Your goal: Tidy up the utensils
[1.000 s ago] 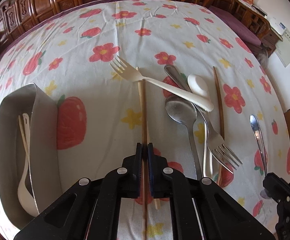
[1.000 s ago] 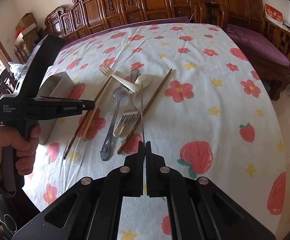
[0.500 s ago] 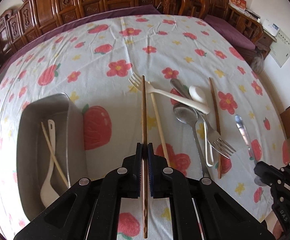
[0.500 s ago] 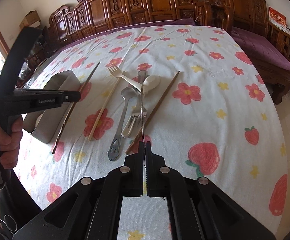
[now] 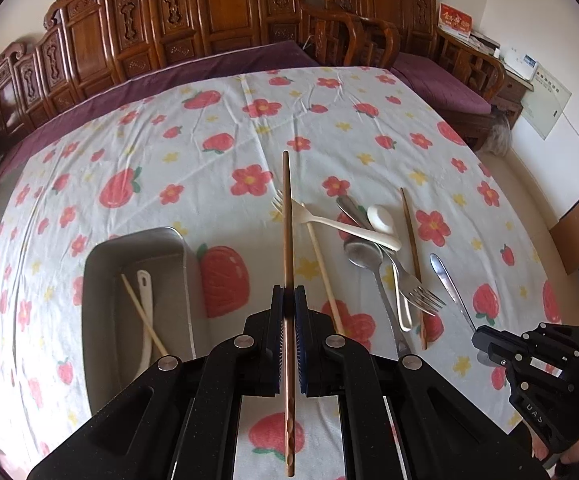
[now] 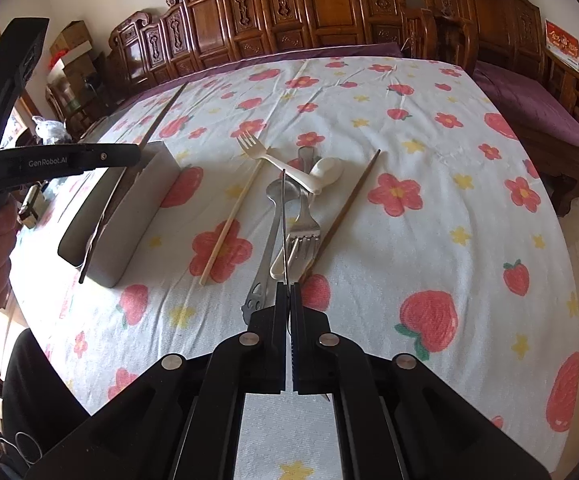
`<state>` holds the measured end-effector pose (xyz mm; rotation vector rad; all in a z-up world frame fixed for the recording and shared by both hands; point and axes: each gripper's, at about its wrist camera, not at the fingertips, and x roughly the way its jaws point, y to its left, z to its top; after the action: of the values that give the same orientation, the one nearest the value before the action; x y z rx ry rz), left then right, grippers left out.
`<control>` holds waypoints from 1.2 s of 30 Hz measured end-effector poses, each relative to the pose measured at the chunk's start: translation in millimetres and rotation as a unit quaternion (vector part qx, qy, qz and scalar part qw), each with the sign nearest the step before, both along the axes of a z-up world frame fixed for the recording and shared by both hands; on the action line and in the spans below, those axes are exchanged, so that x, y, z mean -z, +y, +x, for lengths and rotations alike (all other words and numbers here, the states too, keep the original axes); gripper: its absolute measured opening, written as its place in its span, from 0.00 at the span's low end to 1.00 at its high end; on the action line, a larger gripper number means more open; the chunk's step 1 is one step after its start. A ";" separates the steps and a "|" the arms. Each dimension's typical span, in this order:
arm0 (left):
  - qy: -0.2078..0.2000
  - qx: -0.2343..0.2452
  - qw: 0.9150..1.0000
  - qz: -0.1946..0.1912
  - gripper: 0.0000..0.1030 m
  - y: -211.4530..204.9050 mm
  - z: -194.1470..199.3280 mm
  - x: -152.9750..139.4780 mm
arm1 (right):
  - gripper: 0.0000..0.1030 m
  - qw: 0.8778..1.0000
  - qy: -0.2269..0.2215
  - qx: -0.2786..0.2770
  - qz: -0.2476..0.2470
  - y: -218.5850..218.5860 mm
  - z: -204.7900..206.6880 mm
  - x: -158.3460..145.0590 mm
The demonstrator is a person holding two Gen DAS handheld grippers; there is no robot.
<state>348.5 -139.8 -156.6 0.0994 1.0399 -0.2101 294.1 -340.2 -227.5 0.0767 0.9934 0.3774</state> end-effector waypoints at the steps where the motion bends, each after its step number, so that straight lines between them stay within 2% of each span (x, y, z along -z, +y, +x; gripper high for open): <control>1: -0.002 -0.002 1.000 0.000 0.05 3.9 0.3 -2.2 | 0.02 1.000 -0.001 -0.001 0.000 0.9 -0.3 -0.5; 14: -0.009 -0.027 1.000 -0.004 0.05 57.1 -6.4 -11.0 | 0.02 1.000 -0.015 -0.017 -0.001 16.6 -5.6 -11.0; 28: 0.012 -0.068 0.998 0.006 0.05 130.8 8.4 18.2 | 0.02 0.997 -0.039 -0.061 0.003 75.5 -9.9 -34.8; 36: 0.010 -0.078 0.997 0.000 0.05 145.2 14.8 31.2 | 0.02 0.995 -0.046 -0.083 0.015 122.6 2.7 -48.0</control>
<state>363.3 5.5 -187.8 0.0156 1.0623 -0.0703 296.9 -217.6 -179.5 0.0034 0.9065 0.5439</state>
